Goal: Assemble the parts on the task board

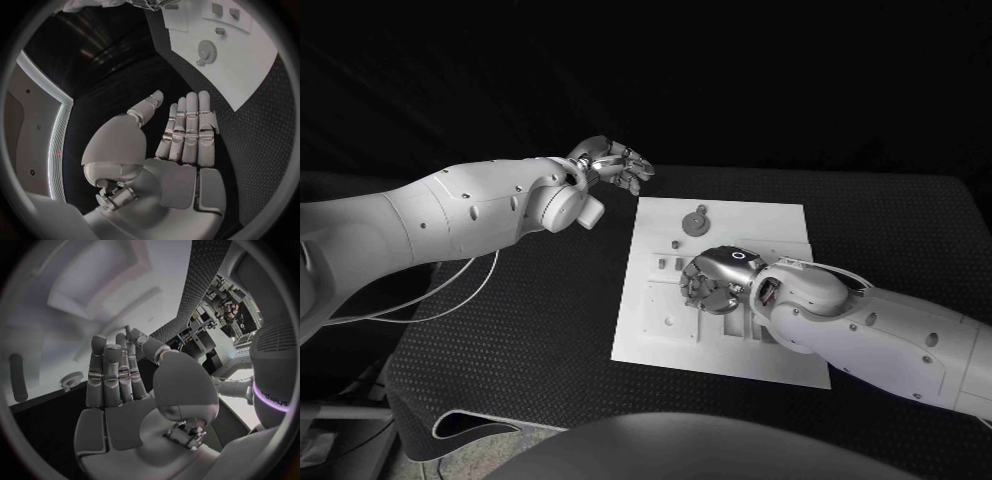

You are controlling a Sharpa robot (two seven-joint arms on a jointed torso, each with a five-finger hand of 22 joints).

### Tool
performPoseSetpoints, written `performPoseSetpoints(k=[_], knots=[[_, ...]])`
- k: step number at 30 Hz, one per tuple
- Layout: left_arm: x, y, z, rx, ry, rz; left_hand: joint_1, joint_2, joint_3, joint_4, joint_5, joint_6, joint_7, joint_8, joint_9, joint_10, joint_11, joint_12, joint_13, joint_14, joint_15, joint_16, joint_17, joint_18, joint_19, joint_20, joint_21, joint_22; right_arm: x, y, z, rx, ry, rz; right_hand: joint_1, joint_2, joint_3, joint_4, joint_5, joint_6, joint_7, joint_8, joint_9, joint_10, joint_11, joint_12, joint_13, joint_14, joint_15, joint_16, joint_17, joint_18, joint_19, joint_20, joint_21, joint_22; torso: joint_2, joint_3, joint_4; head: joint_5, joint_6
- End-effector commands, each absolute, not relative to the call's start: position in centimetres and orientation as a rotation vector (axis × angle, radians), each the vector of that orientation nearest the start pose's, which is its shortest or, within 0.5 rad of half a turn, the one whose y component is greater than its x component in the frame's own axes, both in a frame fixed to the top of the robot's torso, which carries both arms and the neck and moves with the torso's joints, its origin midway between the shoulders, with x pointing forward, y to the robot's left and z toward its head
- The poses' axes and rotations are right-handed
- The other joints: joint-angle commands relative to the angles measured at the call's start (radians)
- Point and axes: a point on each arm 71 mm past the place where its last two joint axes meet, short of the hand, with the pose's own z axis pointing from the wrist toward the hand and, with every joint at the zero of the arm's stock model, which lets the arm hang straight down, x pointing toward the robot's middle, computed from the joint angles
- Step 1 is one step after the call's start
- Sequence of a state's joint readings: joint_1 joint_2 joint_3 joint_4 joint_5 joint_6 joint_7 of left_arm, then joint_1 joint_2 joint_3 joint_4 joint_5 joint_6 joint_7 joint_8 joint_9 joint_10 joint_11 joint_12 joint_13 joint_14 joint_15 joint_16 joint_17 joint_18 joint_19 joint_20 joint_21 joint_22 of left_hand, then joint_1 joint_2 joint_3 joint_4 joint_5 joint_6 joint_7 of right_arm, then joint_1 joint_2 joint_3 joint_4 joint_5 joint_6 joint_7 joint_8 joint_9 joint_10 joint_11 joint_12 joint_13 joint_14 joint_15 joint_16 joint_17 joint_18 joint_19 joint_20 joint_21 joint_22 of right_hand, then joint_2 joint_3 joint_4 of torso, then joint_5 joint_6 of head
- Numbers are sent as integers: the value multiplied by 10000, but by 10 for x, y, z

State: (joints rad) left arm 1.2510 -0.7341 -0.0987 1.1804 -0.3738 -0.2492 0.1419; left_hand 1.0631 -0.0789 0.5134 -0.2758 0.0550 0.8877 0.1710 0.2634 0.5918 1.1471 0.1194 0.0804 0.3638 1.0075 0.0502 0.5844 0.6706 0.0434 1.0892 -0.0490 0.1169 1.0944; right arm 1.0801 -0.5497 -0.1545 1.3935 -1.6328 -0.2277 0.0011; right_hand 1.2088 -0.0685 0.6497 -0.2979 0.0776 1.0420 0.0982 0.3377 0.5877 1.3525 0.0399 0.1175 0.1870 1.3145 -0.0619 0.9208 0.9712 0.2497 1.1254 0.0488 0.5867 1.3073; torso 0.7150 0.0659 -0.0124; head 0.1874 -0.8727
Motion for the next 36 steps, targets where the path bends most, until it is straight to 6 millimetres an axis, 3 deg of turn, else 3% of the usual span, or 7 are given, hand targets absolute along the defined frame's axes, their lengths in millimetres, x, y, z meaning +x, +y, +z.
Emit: performPoseSetpoints(k=[1,36], knots=[[547,254,-200,-8589,16579,-10999,-46,-3,-20,24,-43,-16,-15,-10,-10,-25,35,-21,-17,102,2,-52,17,204,60,11,-41,-17,437,-74,-285,-5895,18029,8241,-13,89,29,46,25,62,40,15,6,98,-6,-13,12,-100,-97,71,10,121,-17,-48,50,239,1,2,2,0,1],[547,254,-200,-8594,16642,-11006,-47,-16,-25,29,-43,-35,-7,-18,-16,-44,44,-31,-32,101,5,-85,43,199,64,12,-71,-20,430,-69,-298,-6514,18419,7971,-40,68,11,50,22,43,48,-1,52,100,1,-49,43,-121,-89,100,15,121,-43,-41,69,237,-5,-3,-5,-4,1]])
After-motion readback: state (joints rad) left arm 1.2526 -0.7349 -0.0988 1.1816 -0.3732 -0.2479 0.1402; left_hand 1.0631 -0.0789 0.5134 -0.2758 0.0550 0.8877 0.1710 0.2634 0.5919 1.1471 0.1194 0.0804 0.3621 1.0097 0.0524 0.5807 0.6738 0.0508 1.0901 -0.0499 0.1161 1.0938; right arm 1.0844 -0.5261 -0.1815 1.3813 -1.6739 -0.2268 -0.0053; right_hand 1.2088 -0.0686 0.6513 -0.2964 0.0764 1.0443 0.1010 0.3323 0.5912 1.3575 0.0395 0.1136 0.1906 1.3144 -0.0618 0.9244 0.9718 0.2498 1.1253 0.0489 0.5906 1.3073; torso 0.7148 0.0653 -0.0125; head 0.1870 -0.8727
